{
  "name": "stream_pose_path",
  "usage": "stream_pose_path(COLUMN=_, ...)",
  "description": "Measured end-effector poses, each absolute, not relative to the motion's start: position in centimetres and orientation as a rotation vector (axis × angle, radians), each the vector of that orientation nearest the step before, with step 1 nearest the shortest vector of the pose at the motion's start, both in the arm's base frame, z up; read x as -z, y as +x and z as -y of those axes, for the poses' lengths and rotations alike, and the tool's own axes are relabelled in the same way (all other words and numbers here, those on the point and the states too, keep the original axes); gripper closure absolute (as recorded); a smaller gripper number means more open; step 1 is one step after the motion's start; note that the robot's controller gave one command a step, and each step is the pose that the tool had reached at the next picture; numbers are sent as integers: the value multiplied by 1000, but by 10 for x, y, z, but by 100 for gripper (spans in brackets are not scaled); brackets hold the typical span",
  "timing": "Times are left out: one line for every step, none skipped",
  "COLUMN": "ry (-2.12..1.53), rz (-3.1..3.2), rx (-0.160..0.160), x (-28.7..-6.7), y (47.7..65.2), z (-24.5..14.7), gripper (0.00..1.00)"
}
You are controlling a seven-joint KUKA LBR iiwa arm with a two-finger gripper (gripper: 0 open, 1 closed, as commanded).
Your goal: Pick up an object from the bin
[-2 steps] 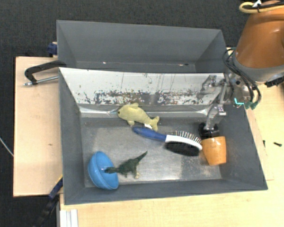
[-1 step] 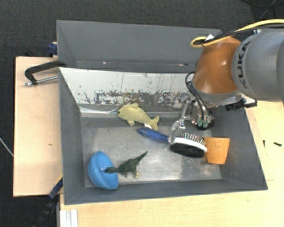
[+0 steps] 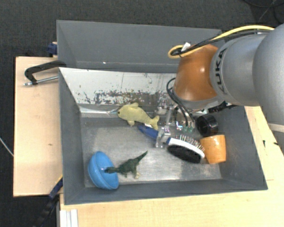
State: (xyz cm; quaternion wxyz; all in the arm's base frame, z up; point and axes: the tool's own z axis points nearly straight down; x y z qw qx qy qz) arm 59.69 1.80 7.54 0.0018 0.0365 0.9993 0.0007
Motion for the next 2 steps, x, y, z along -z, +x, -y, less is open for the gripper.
stream_pose_path(ry=120, rz=-3130, rx=-2, x=-76, y=598, z=-16, gripper=100)
stream_pose_path(ry=73, rz=-3129, rx=-2, x=-219, y=578, z=-16, gripper=100)
